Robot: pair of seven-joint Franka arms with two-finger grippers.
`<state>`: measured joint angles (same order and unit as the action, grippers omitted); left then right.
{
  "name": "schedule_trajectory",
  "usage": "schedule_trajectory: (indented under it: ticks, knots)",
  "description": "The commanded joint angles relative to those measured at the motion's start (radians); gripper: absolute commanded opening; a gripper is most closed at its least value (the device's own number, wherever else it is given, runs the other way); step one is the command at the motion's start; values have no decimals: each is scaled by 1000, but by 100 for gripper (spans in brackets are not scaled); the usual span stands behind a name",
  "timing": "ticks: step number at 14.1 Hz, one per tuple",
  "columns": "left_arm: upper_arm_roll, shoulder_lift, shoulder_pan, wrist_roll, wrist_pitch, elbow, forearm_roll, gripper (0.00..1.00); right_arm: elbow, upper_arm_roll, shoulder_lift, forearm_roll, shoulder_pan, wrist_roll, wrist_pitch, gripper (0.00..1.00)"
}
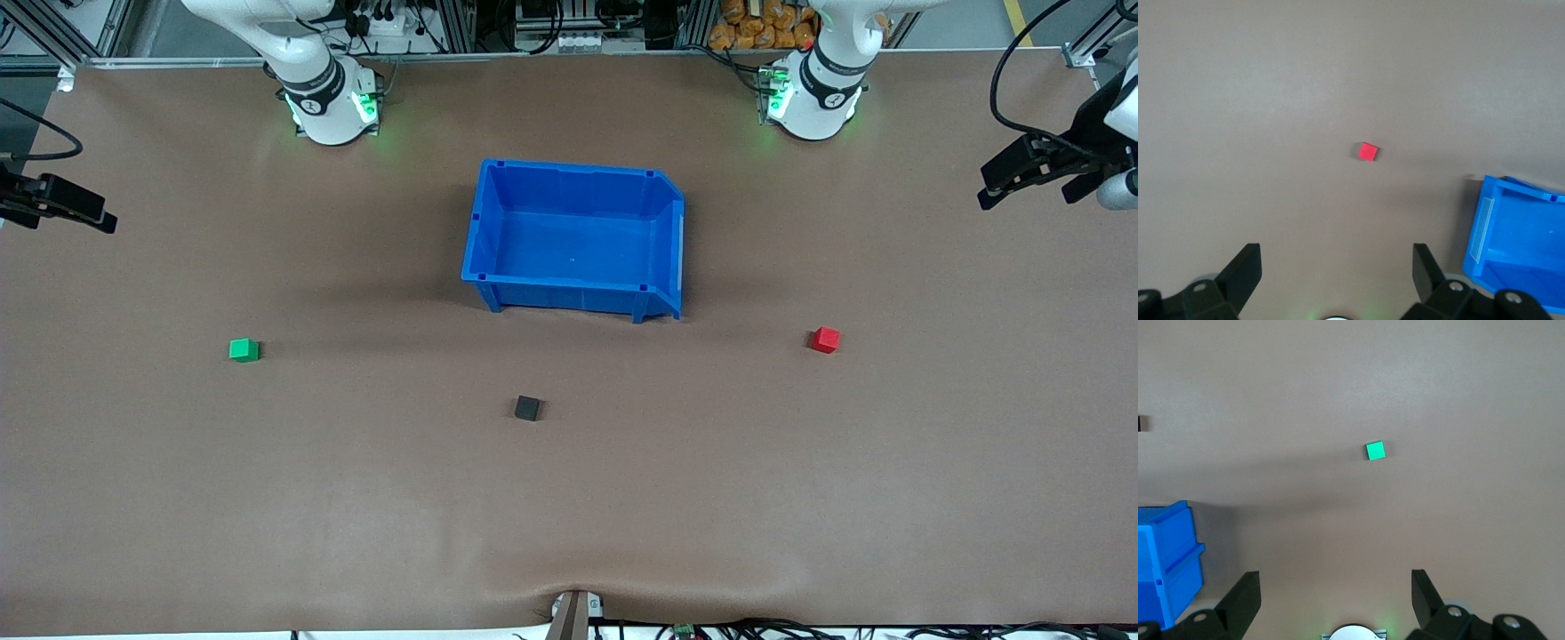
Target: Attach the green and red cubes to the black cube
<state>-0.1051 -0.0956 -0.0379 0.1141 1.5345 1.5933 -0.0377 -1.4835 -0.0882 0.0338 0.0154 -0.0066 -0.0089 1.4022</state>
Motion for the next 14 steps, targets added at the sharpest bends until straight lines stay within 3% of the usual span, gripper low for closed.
schedule_trajectory:
  ticks: [1, 7, 14]
  knots:
    - [-4, 10, 1, -16, -43, -33, -1, 100, -6, -1, -14, 12, 3, 18, 1, 100]
    - [-5, 49, 4, -14, -115, -101, -7, 100, -6, -1, -14, 12, 3, 18, 1, 100]
    - [-47, 39, -7, -21, -134, -65, -11, 100, 6, -1, 12, 5, 16, 20, -2, 100]
